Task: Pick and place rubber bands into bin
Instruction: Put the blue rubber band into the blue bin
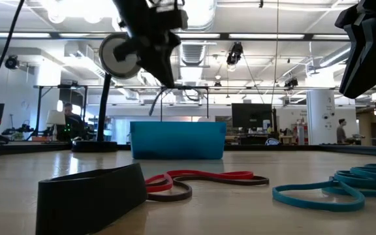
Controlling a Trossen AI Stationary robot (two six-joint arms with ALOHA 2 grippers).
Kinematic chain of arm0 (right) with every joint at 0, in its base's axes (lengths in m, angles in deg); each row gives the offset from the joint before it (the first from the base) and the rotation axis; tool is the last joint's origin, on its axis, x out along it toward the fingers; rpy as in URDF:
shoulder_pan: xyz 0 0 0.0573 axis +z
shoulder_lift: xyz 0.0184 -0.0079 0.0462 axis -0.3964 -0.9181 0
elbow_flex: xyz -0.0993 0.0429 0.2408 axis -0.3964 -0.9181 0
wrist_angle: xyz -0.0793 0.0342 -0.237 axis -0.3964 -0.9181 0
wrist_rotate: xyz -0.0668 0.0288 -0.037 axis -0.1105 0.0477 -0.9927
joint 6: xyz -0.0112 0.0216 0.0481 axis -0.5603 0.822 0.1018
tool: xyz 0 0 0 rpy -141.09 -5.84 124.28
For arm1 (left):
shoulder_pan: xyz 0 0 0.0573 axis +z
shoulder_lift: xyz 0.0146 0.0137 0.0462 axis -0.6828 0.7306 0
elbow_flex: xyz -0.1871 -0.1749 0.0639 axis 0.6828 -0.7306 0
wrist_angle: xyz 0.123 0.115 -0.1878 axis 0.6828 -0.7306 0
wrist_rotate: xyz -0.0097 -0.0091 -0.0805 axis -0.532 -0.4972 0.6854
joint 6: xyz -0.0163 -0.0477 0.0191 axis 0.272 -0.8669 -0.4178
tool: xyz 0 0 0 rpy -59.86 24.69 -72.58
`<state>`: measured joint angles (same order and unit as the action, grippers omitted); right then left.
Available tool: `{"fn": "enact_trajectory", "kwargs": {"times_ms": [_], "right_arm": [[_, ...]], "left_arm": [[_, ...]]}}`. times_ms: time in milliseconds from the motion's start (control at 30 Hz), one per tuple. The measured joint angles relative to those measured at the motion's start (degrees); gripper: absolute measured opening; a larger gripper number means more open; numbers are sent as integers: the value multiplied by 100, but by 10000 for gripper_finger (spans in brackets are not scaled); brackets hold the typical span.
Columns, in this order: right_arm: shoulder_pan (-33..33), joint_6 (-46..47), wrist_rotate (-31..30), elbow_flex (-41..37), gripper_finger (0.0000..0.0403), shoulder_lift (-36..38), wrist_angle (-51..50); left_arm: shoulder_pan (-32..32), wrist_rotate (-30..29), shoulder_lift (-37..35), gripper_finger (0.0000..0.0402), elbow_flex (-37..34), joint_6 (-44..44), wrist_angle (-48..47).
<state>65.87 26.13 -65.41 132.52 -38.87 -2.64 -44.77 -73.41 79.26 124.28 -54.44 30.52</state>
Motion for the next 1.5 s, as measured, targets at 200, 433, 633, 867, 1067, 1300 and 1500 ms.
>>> {"fn": "enact_trajectory", "kwargs": {"times_ms": [200, 433, 633, 867, 1067, 1300, 1500], "right_arm": [[0, 11, 0, 0, 68, 0, 16], [0, 13, 0, 0, 68, 0, 23], [0, 15, -39, -2, 68, 0, 31], [0, -2, -144, -11, 68, 0, 30], [0, -23, -149, -11, 68, 0, 26], [-89, -429, -308, -11, 68, 0, 44], [-654, -1126, 727, -15, 68, 0, 106]], "left_arm": [[806, 101, 228, 0, -15, 285, 39], [1381, 637, 536, 0, -17, 429, 325], [1485, 643, 728, 0, -26, 473, 504], [1492, 641, 773, 19, -11, 592, 633], [1527, 630, 777, 77, 7, 590, 680], [1512, 620, 653, 104, 55, 568, 465], [1472, 619, 82, 105, 51, 114, -187]]}}
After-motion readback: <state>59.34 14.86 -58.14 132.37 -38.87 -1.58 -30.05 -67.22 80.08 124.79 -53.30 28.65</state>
